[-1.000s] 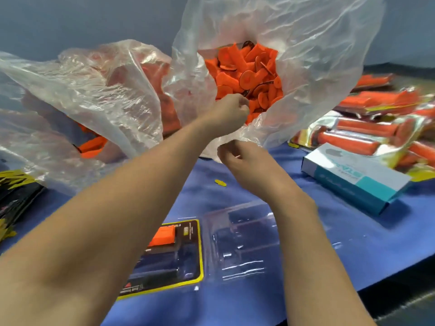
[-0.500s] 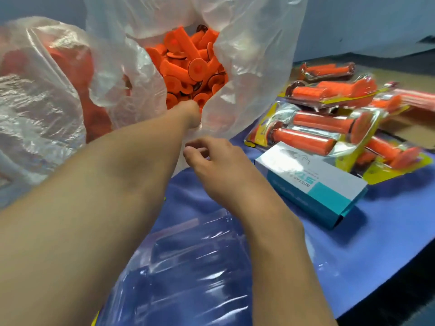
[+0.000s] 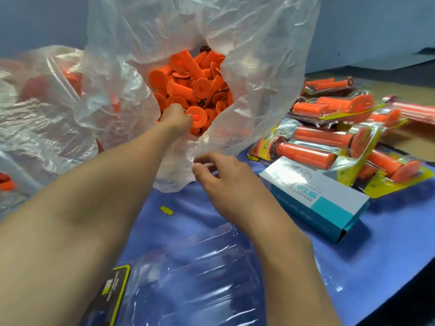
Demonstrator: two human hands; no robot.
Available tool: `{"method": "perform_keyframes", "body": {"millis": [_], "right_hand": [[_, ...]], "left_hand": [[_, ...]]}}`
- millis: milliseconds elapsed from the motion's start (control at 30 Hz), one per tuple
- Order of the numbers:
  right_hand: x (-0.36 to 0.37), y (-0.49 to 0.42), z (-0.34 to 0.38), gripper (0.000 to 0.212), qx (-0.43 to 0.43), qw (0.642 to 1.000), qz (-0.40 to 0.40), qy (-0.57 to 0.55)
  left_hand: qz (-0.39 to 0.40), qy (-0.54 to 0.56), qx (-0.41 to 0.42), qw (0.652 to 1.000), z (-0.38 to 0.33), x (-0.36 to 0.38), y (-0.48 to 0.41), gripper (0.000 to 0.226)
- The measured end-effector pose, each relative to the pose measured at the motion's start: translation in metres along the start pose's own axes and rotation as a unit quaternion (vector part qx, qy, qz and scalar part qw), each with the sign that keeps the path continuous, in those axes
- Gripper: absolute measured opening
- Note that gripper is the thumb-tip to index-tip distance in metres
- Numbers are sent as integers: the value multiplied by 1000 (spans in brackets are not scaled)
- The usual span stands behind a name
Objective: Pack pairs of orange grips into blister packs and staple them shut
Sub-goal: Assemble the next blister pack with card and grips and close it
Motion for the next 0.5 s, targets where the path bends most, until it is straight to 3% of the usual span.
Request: {"method": "perform_keyframes", "body": {"millis": [67, 167, 233, 300, 433, 500], "right_hand": [[4, 5, 6, 30, -5, 1000, 10, 1], [6, 12, 14, 32, -13, 1000, 5, 11], [6, 15, 20, 34, -27, 999, -15, 6], [8, 20, 32, 41, -54, 996, -66, -10], [18, 41, 68, 63, -125, 964, -226, -58], [27, 53, 83, 62, -156, 955, -250, -23]], "left_hand": [[-3, 134, -27, 991, -6, -26, 6, 23], [-6, 320, -87, 943, -14, -72, 33, 19], [20, 443, -112, 889, -12, -102, 64, 22], [80, 558, -141, 814, -4, -127, 103, 25], [168, 665, -201, 699, 36, -167, 183, 27], [177, 710, -221, 645, 59, -179, 218, 32]]}}
Point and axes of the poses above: each hand's wrist, its own y-axis away from the middle knuckle, its own x-axis out of the palm, z = x × y, the point moved 3 cm from there along -y, towards the middle knuckle, and after that the axes turned 4 degrees about -z, right-handed, at the moved point
